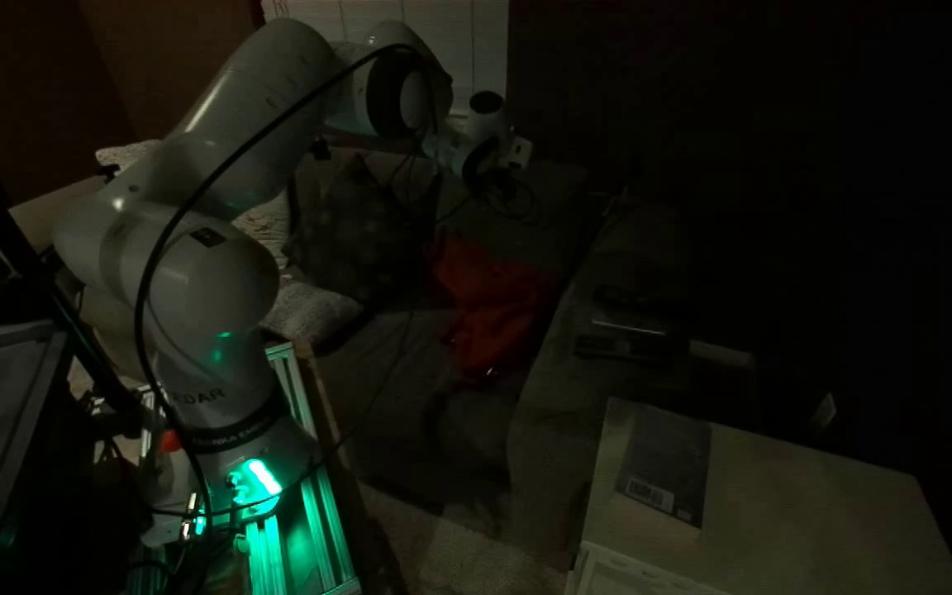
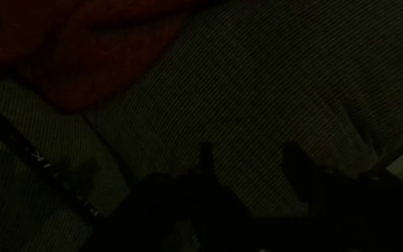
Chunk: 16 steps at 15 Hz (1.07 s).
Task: Move the orange cloth backwards.
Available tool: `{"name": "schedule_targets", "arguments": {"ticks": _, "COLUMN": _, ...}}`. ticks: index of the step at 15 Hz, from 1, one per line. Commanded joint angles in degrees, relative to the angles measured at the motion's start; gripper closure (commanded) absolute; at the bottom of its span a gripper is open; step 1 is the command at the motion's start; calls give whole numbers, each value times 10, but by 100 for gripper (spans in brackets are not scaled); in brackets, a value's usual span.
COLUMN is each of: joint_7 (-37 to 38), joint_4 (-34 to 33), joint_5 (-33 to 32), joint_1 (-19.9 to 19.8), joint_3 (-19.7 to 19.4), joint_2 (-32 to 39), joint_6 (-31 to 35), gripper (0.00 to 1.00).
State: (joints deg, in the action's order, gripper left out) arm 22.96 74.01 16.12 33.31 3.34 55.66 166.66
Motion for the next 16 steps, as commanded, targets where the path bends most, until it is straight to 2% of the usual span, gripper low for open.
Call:
{"name": "schedule_targets", "arguments": {"ticks": 1, "joint_7": 30, "joint_4": 64, "joint_5": 15, "joint_1": -8, "joint_3": -13, "joint_2": -36, "joint_6": -28, "gripper": 14}}
{"name": "schedule_targets", "arguments": {"ticks": 3, "joint_7": 61, "joint_4": 72, "joint_5": 8, "joint_1": -32, "joint_3": -5, "joint_2": -16, "joint_6": -51, "gripper": 2}}
{"name": "schedule_targets", "arguments": {"ticks": 4, "joint_7": 63, "joint_4": 79, "joint_5": 12, "joint_1": -47, "joint_3": 4, "joint_2": -10, "joint_6": -62, "gripper": 0}}
{"name": "schedule_targets", "arguments": {"ticks": 5, "joint_7": 39, "joint_4": 84, "joint_5": 24, "joint_1": -79, "joint_3": 40, "joint_2": -2, "joint_6": -55, "gripper": 0}}
{"name": "schedule_targets", "arguments": {"ticks": 6, "joint_7": 42, "joint_4": 93, "joint_5": 27, "joint_1": -89, "joint_3": 39, "joint_2": 10, "joint_6": -19, "gripper": 0}}
{"name": "schedule_targets", "arguments": {"ticks": 7, "joint_7": 33, "joint_4": 103, "joint_5": 36, "joint_1": -110, "joint_3": 55, "joint_2": 18, "joint_6": 5, "gripper": 0}}
{"name": "schedule_targets", "arguments": {"ticks": 10, "joint_7": -18, "joint_4": 140, "joint_5": 71, "joint_1": -198, "joint_3": 139, "joint_2": 40, "joint_6": 54, "gripper": 0}}
{"name": "schedule_targets", "arguments": {"ticks": 12, "joint_7": -40, "joint_4": 154, "joint_5": 85, "joint_1": -242, "joint_3": 179, "joint_2": 64, "joint_6": 85, "gripper": 0}}
{"name": "schedule_targets", "arguments": {"ticks": 13, "joint_7": -45, "joint_4": 157, "joint_5": 86, "joint_1": -250, "joint_3": 185, "joint_2": 76, "joint_6": 104, "gripper": 0}}
{"name": "schedule_targets", "arguments": {"ticks": 14, "joint_7": -33, "joint_4": 157, "joint_5": 86, "joint_1": -244, "joint_3": 173, "joint_2": 86, "joint_6": 123, "gripper": 0}}
{"name": "schedule_targets", "arguments": {"ticks": 15, "joint_7": -26, "joint_4": 149, "joint_5": 72, "joint_1": -237, "joint_3": 161, "joint_2": 69, "joint_6": 84, "gripper": 0}}
{"name": "schedule_targets", "arguments": {"ticks": 16, "joint_7": -26, "joint_4": 151, "joint_5": 72, "joint_1": -240, "joint_3": 160, "joint_2": 76, "joint_6": 90, "gripper": 0}}
